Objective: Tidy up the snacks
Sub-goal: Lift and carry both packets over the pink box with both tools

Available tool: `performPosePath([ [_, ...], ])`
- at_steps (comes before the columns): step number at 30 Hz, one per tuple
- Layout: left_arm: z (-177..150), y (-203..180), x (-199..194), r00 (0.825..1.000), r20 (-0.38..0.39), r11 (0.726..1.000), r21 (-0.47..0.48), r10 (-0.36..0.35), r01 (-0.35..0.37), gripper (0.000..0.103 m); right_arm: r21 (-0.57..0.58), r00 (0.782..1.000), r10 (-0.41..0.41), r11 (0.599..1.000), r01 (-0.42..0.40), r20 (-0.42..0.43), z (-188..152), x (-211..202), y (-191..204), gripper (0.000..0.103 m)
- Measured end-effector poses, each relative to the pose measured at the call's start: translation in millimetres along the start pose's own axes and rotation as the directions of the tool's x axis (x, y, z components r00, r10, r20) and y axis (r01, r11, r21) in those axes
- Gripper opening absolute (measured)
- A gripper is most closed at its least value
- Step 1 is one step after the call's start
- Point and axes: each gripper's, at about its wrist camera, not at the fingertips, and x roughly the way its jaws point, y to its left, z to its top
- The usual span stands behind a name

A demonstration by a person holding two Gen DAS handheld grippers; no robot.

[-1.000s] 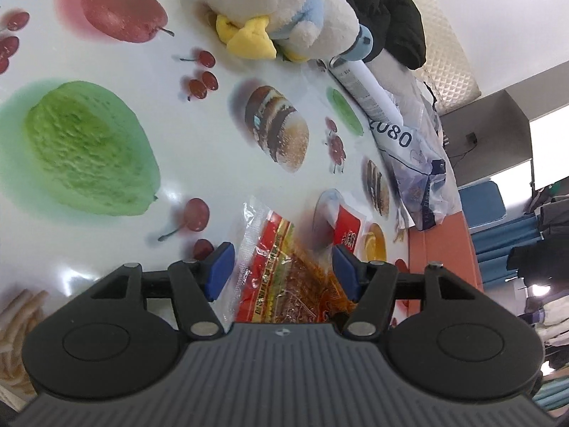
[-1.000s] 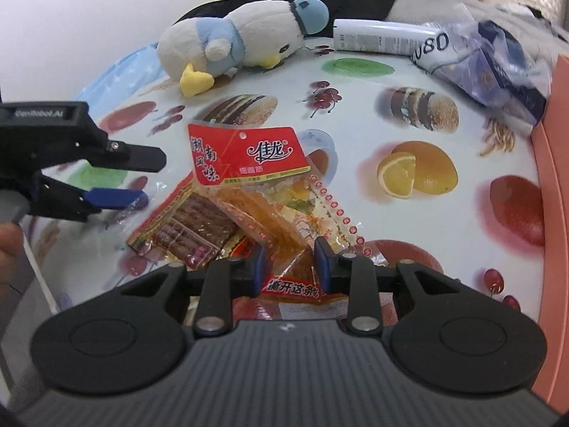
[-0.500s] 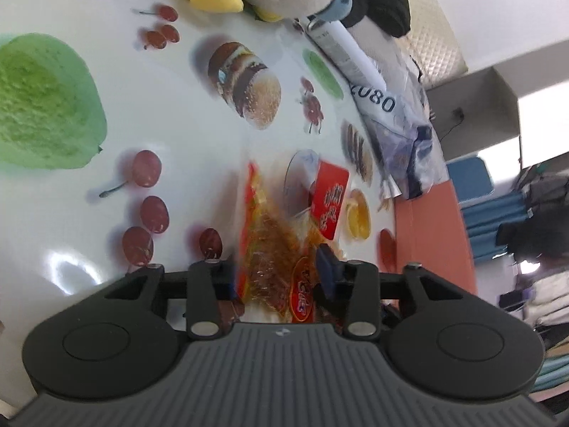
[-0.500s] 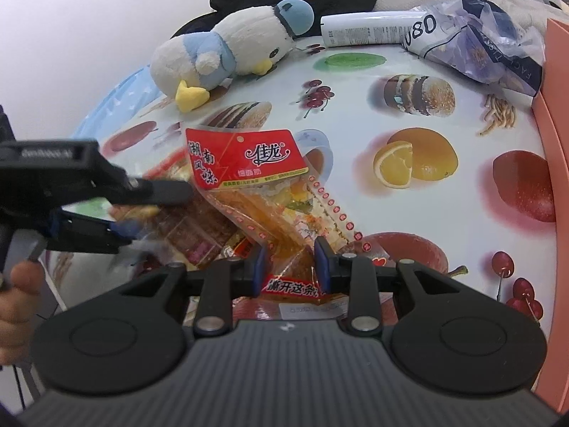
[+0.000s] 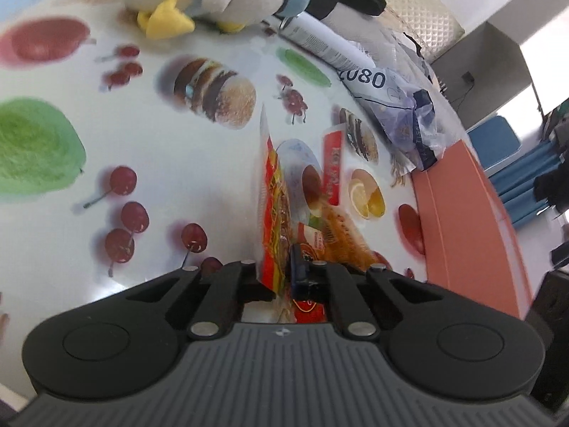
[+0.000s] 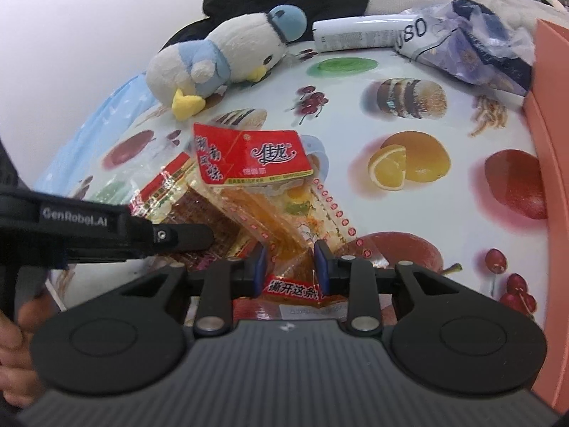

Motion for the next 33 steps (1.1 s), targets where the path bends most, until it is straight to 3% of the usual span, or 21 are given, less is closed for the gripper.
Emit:
performPosePath([
  [12, -22.3, -40.7, -43.0, 0.991, 0.073, 0.986, 0.118, 0.113, -0.122, 0.007, -0.003, 0.994, -0.086, 0.996, 0.086, 0.073, -8.0, -60.8, 6.9, 0.030],
  [20, -43.8, -74.0, -84.4, 0.984, 0.117, 0.971, 0.180, 0.135, -0.154, 0.007, 0.002, 0.983, -0.121, 0.993, 0.122, 0.141, -16.0, -113.3, 12.3, 0.030],
  [33, -65.8, -130.8, -147.1, 0.986, 0.164, 0.965, 0.250, 0.036, -0.077, 0.007, 0.069, 0.960, -0.153, 0.988, 0.140, 0.233, -24.9, -197.8, 16.8, 0.030],
])
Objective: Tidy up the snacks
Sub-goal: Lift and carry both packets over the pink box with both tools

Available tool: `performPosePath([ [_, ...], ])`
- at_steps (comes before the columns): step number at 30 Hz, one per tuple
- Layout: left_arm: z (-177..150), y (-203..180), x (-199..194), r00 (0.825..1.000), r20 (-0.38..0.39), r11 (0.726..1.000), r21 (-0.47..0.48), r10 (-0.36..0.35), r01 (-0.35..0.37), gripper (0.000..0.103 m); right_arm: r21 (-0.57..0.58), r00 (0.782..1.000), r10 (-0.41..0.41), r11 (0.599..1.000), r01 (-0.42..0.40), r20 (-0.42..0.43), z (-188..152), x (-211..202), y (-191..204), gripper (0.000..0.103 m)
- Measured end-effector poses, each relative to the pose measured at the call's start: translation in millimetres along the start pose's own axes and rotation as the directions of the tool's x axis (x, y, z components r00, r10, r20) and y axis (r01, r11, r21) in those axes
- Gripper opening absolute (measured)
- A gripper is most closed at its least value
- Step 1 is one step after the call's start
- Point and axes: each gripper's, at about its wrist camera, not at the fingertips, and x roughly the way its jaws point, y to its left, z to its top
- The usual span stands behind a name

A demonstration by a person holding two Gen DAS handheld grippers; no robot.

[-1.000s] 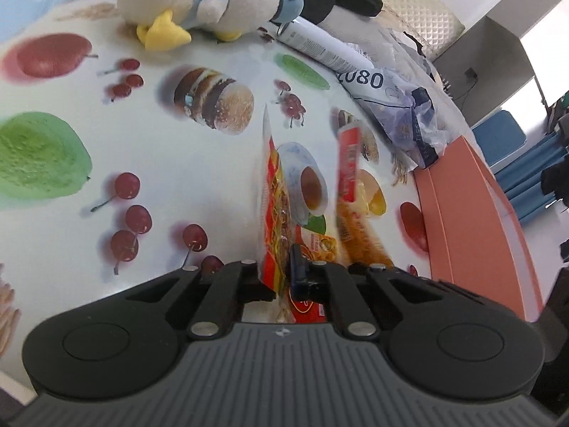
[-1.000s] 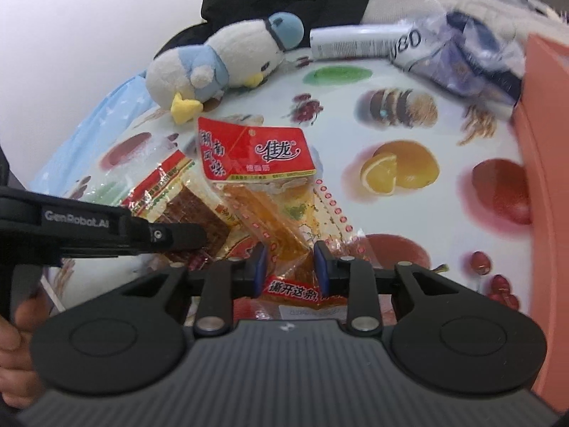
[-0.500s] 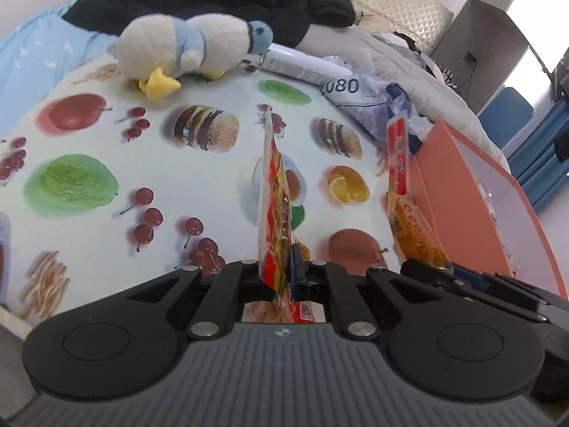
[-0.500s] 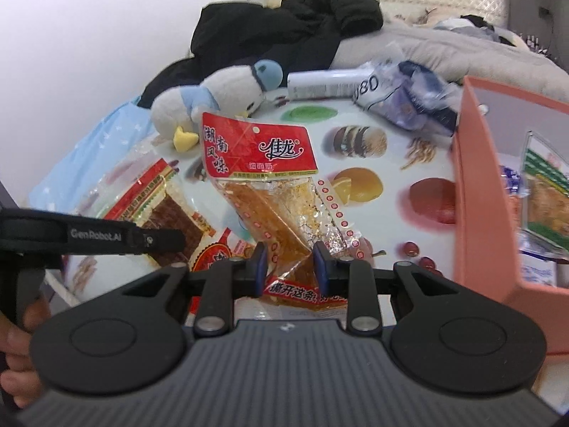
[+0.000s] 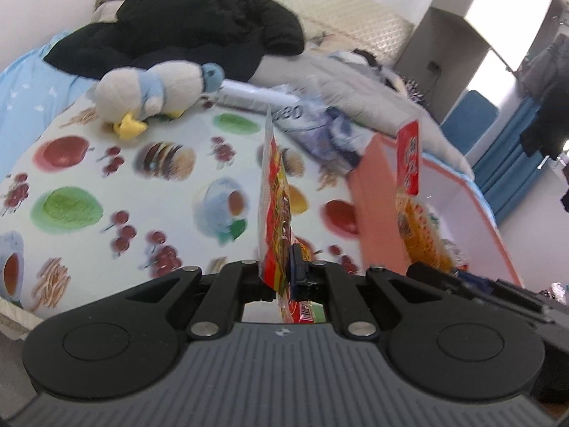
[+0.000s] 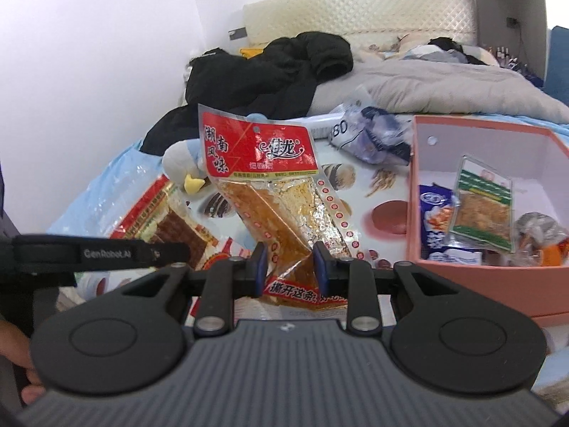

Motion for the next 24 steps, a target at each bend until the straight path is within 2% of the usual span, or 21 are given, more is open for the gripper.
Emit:
performPosePath([
  [9, 9.6, -48.1, -14.7, 0.996, 0.030, 0.994, 0.078, -0.079, 0.077, 0.007, 0.017, 0.997, -0.059, 0.998, 0.058, 0.048, -2.8, -38.1, -20.6, 0.030],
  [16, 3.0, -93.0, -4.3, 0.986, -0.010, 0.978, 0.123, -0.167, 0.167, 0.007, 0.069, 0.989, -0.136, 0.989, 0.132, 0.061, -10.6, -65.4, -52.8, 0.030],
  [24, -7.8, -152.4, 23.6, 0.962, -0.079, 0.942, 0.199, -0.261, 0.272, 0.007, 0.137, 0.972, -0.225, 0.967, 0.215, 0.061, -18.9, -86.0, -88.7, 0.030],
])
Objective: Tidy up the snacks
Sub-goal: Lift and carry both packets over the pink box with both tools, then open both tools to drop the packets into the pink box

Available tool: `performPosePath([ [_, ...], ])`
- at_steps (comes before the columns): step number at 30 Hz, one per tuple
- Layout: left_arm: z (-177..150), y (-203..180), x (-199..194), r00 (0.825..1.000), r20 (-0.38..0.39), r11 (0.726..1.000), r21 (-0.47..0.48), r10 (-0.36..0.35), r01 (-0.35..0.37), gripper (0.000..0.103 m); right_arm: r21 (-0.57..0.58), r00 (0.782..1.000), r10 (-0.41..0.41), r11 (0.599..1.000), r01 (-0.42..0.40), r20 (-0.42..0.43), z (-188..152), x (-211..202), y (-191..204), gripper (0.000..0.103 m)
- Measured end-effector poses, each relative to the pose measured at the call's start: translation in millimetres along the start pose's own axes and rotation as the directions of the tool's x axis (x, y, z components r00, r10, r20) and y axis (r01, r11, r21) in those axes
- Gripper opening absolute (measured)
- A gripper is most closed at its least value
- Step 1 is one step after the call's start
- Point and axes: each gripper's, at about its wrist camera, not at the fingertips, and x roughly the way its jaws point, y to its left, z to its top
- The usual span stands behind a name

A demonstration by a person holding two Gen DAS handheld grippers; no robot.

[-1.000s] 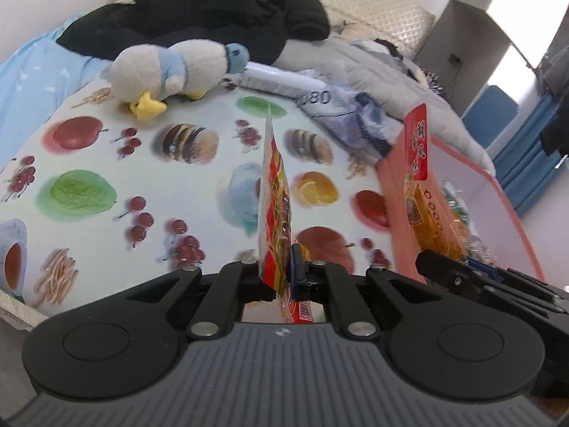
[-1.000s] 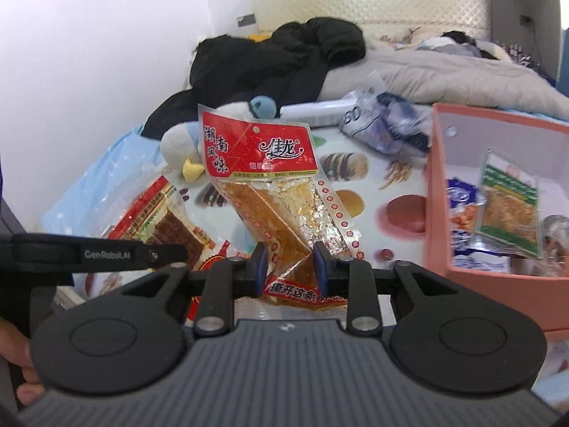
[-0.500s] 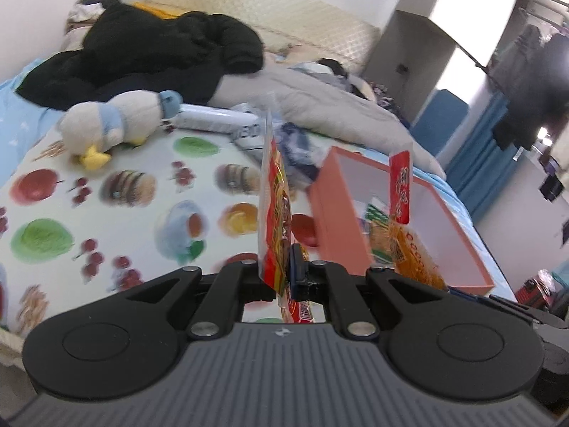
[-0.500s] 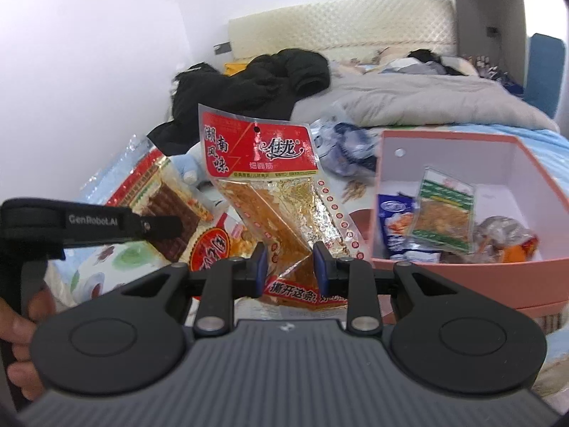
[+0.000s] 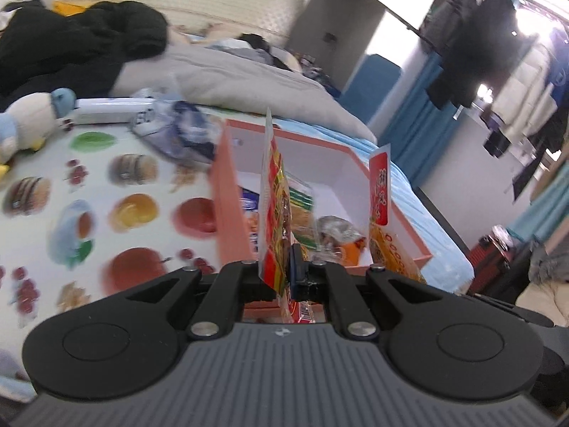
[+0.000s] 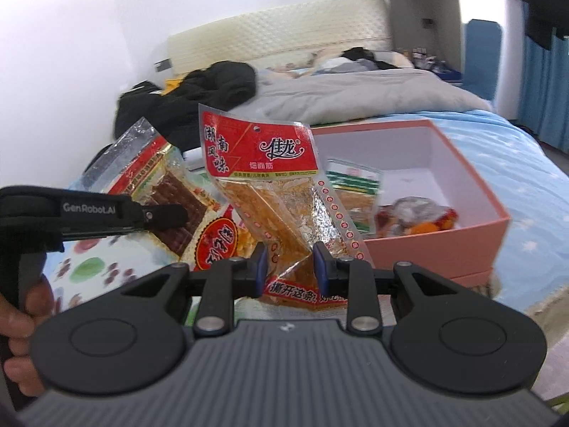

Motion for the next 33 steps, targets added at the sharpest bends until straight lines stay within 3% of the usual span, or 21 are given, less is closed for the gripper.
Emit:
performPosePath([
  [7, 29.6, -26.7, 41.5, 0.998, -0.019, 0.997, 0.058, -0.053, 0.054, 0.007, 0.012, 0.994, -0.097, 0.995, 0.097, 0.044, 14.0, 9.3, -34.8, 0.030],
  [15, 62.2, -46.6, 105.8, 0.998, -0.052, 0.993, 0.116, -0.027, 0.033, 0.007, 0.014, 0.986, -0.160, 0.987, 0.159, 0.049, 49.2, 59.2, -78.8, 0.030],
  [18, 73.2, -49.6, 134.7, 0.997, -0.076, 0.990, 0.142, -0.006, 0.017, 0.008, 0.041, 0.988, -0.150, 0.988, 0.149, 0.025, 64.3, 79.1, -99.2, 0.030],
  [24, 102.1, -39.9, 194.5, 0.988, -0.151, 0.994, 0.106, 0.027, -0.011, 0.007, -0.001, 0.987, -0.151, 0.989, 0.151, -0.052, 79.8, 125.6, -118.2, 0.031],
  [28, 115.6, -30.4, 232.8, 0.973, -0.219, 0.993, 0.109, 0.066, -0.043, 0.008, 0.016, 0.985, -0.136, 0.990, 0.138, -0.108, 81.0, 150.9, -124.1, 0.031],
  [33, 118.8, -13.2, 248.2, 0.961, -0.252, 0.992, 0.082, 0.110, -0.092, 0.008, 0.018, 0.978, -0.118, 0.992, 0.123, -0.170, 76.9, 175.9, -127.3, 0.031],
])
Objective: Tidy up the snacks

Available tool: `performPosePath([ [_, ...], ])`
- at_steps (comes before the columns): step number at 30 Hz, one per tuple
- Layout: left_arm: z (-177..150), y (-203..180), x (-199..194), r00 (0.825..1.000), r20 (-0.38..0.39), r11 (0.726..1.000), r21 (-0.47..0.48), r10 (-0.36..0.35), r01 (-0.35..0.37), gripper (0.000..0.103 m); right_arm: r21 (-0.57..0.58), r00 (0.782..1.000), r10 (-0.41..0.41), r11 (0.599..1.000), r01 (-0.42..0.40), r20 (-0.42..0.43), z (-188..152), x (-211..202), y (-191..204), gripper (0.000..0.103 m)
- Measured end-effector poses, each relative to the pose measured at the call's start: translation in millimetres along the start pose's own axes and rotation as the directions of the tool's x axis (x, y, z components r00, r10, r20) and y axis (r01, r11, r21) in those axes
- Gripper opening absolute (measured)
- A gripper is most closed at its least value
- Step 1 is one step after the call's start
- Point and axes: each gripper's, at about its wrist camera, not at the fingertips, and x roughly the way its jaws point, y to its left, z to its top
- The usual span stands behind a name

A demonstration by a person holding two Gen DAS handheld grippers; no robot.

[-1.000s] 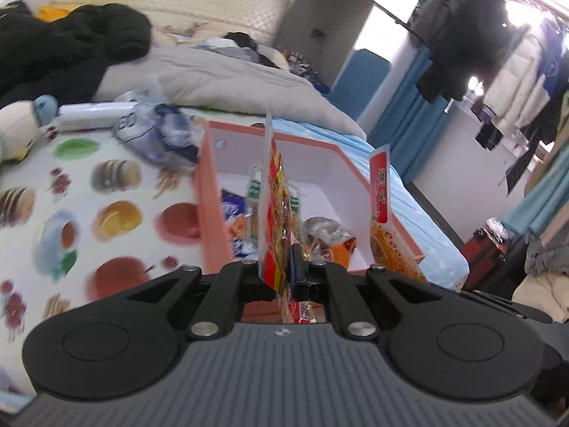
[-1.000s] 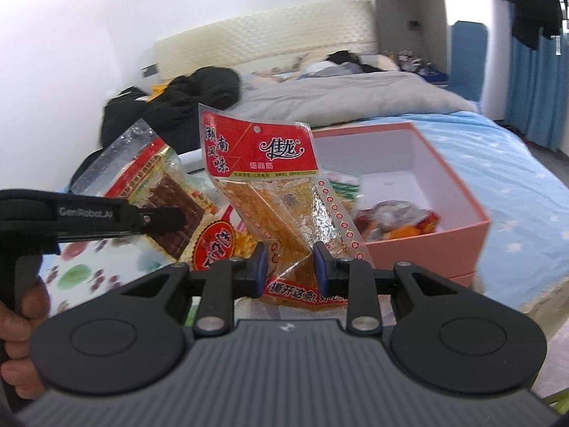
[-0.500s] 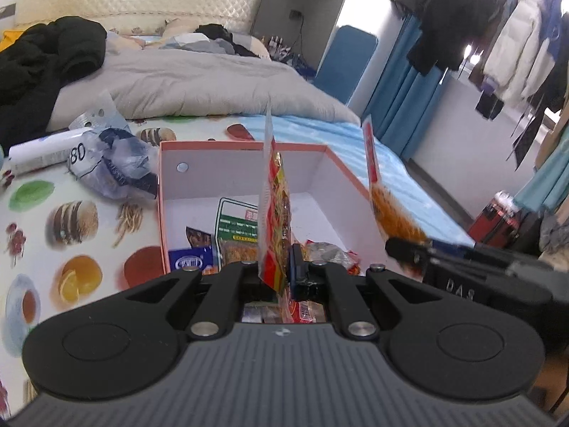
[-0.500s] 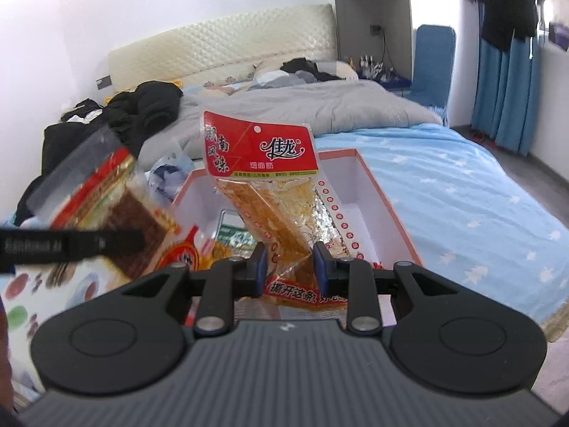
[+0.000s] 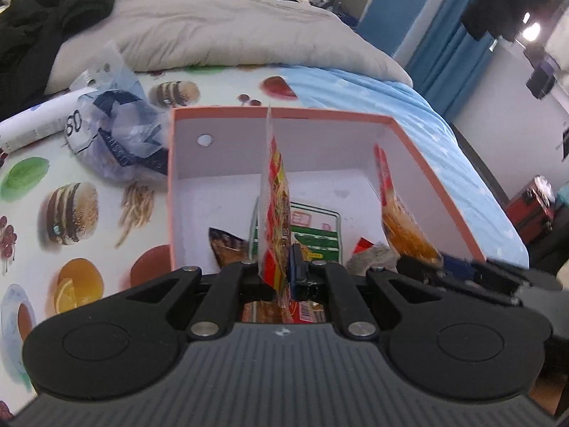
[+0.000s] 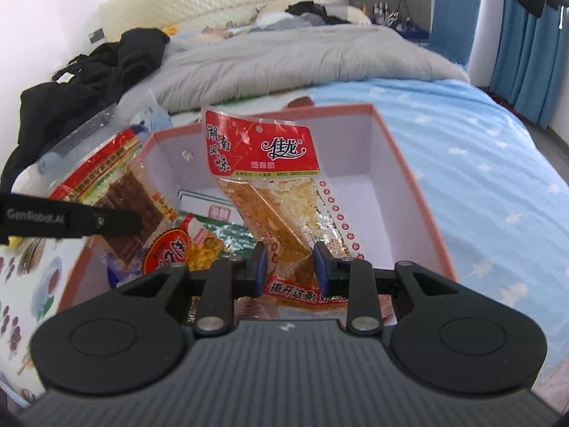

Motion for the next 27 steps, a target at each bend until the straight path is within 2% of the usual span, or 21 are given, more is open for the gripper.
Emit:
performPosePath([
  [4, -2.5, 5.4, -2.3, 1.000, 0.001, 1.000, -0.010, -0.007, 0.007, 0.008, 0.022, 1.000, 0.006, 1.000, -0.006, -0.011, -6.2, 1.5, -4.0, 0.032],
  [5, -2.5, 5.0, -4.5, 1.000, 0.007, 1.000, -0.004, -0.002, 0.003, 0.009, 0.026, 1.000, 0.003, 1.000, -0.003, -0.012, -6.9, 2.3, -6.0, 0.036],
  [6, -2.4, 4.4, -6.6, 1.000, 0.010, 1.000, 0.001, 0.006, -0.006, 0.016, 0.033, 1.000, -0.005, 0.999, 0.006, -0.014, -7.4, 2.1, -7.7, 0.041],
  [7, -1.3, 4.7, -7.8, 1.000, 0.005, 1.000, 0.002, 0.016, -0.016, 0.024, 0.043, 1.000, -0.011, 0.999, 0.012, -0.015, -5.5, 2.8, -10.1, 0.047],
  [8, -2.0, 3.5, -11.5, 1.000, 0.007, 1.000, 0.003, 0.020, -0.020, 0.050, 0.055, 1.000, -0.015, 0.998, 0.016, -0.015, -4.7, 2.1, -12.4, 0.061],
  [9, -3.2, 2.6, -16.8, 1.000, 0.019, 1.000, 0.004, 0.022, -0.022, 0.070, 0.067, 1.000, -0.016, 0.998, 0.017, -0.008, -4.4, -0.4, -14.3, 0.067],
  [11, -5.0, 0.1, -29.9, 0.997, 0.069, 0.999, 0.028, 0.022, -0.024, 0.072, 0.076, 1.000, -0.009, 0.997, 0.008, 0.007, -2.8, -4.4, -16.1, 0.068],
  [17, -9.2, -13.0, -79.7, 0.988, 0.153, 0.997, 0.072, 0.013, -0.024, 0.072, 0.081, 0.997, -0.002, 0.997, -0.004, 0.081, 4.1, -35.7, -14.7, 0.068],
  [27, -33.4, -35.5, -171.7, 0.951, 0.305, 0.991, 0.131, -0.053, 0.014, 0.072, 0.094, 0.966, 0.017, 0.995, -0.043, 0.260, 6.6, -120.8, -7.4, 0.068],
])
